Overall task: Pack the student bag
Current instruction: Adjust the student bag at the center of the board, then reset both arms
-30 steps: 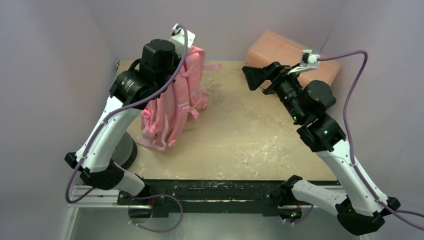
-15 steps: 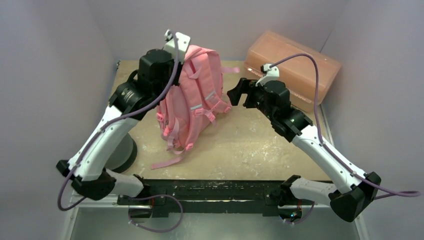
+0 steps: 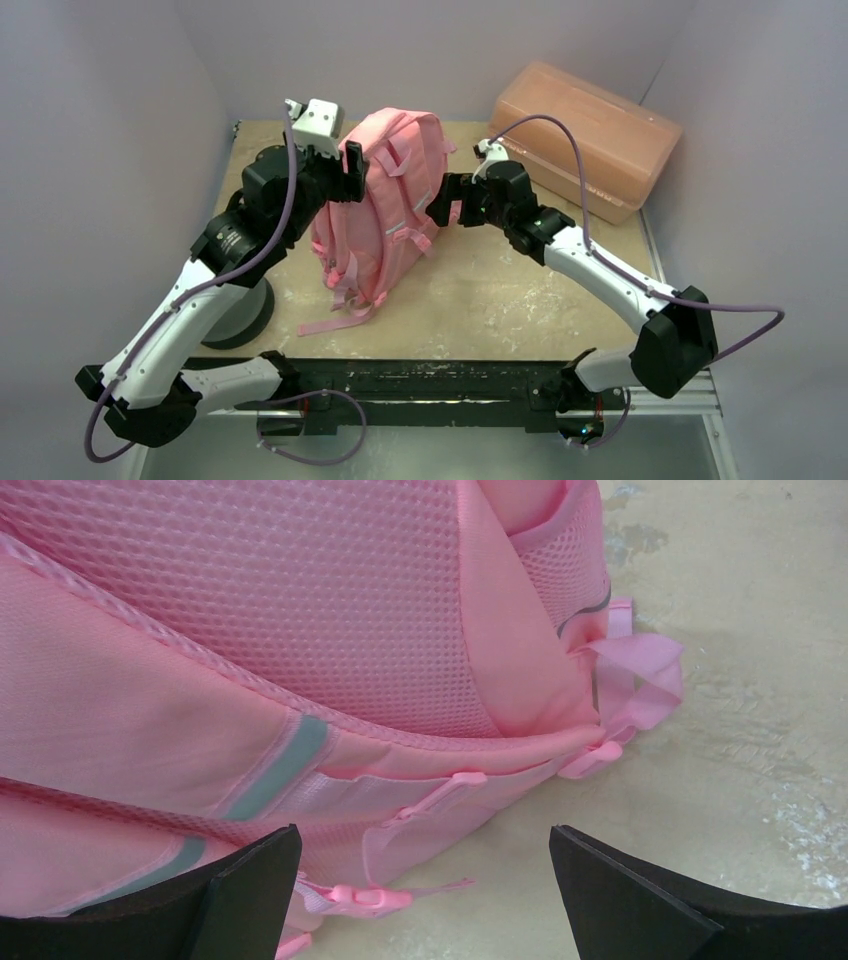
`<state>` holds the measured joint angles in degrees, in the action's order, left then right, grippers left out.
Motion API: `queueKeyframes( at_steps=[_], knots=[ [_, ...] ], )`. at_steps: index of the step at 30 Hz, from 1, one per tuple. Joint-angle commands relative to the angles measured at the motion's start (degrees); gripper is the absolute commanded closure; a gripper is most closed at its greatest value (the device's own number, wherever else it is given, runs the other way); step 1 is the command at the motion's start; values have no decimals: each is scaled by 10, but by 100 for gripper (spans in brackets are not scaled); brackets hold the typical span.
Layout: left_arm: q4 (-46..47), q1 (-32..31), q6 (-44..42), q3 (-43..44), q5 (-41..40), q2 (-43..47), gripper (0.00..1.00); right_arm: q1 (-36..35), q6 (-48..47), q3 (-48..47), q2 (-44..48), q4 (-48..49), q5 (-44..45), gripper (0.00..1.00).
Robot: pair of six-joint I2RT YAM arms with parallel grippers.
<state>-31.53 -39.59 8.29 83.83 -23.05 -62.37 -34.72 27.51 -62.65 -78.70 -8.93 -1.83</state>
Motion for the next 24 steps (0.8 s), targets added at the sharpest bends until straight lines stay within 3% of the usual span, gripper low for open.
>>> queueKeyframes(
  at_steps=[1, 11, 18, 24],
  knots=[
    [-41, 3, 31, 35, 41, 6, 33, 1, -5, -34, 10, 29, -18, 1],
    [-104, 3, 63, 94, 121, 29, 22, 1, -54, -37, 50, -14, -7, 1],
    [-93, 3, 43, 80, 39, 128, 21, 0, -91, -65, 141, -86, 187, 1],
    [18, 3, -6, 15, -21, 271, 19, 0, -138, -97, 231, -108, 285, 1]
  ],
)
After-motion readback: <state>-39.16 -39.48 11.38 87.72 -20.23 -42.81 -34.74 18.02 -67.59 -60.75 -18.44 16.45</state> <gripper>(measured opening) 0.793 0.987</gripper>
